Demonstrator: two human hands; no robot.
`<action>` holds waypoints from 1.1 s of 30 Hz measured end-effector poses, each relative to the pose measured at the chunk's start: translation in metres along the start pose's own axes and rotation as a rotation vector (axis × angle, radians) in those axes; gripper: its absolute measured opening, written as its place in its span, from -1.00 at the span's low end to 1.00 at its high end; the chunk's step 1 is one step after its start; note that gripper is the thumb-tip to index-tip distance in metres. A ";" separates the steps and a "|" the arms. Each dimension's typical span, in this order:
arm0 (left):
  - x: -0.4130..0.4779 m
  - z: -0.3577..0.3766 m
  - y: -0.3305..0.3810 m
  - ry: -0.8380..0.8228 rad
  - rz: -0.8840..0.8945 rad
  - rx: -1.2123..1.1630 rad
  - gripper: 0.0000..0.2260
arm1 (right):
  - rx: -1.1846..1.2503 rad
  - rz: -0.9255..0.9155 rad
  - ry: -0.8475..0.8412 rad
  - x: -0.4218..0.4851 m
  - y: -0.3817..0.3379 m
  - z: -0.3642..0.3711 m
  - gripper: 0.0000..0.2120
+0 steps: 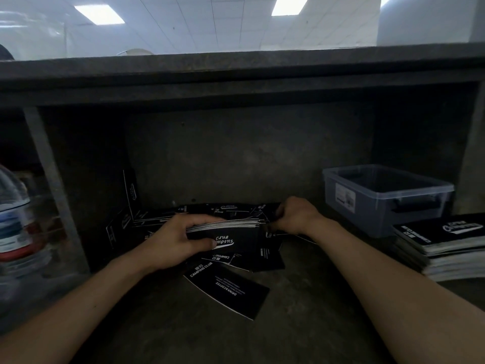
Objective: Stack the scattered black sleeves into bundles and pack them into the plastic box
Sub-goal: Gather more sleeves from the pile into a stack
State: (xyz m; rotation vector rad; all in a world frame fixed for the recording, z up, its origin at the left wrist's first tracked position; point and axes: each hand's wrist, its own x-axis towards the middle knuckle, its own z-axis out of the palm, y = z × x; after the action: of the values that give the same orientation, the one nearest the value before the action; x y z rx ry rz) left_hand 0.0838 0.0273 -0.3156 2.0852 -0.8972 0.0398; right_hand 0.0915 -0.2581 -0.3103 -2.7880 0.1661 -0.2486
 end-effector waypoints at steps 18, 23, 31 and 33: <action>0.001 0.001 -0.004 0.029 -0.007 0.002 -0.74 | 1.143 0.071 0.053 -0.007 -0.013 -0.017 -0.73; 0.002 0.000 -0.004 0.030 -0.020 0.024 -0.70 | 1.331 -0.043 0.052 -0.007 -0.023 -0.020 -0.40; 0.004 -0.001 -0.013 0.091 -0.047 -0.006 -0.26 | 1.618 -0.088 -0.081 -0.013 -0.028 -0.033 -0.67; 0.004 -0.002 -0.014 0.105 -0.045 -0.023 -0.16 | 1.579 -0.013 -0.252 -0.013 -0.026 -0.031 -0.75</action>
State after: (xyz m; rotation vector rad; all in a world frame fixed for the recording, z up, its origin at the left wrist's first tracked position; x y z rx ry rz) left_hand 0.0960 0.0318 -0.3232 2.0610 -0.7842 0.1138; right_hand 0.0752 -0.2420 -0.2748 -1.2245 -0.0978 0.0156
